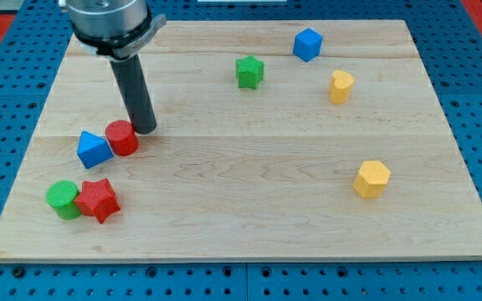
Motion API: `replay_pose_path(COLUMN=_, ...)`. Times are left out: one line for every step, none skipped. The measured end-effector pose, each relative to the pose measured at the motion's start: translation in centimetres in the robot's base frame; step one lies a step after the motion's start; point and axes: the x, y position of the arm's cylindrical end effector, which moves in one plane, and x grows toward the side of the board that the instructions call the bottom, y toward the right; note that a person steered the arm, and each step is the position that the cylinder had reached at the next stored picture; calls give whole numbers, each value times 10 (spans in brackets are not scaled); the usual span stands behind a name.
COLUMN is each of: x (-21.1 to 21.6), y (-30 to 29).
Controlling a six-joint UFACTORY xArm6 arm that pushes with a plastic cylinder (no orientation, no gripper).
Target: Move the red circle towards the red star
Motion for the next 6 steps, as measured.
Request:
replay_pose_path(x=3, y=23)
replay_pose_path(x=-4, y=33)
replay_pose_path(x=-8, y=22)
replay_pose_path(x=-17, y=-17)
replay_pose_path(x=-6, y=-26)
replay_pose_path(x=11, y=-26)
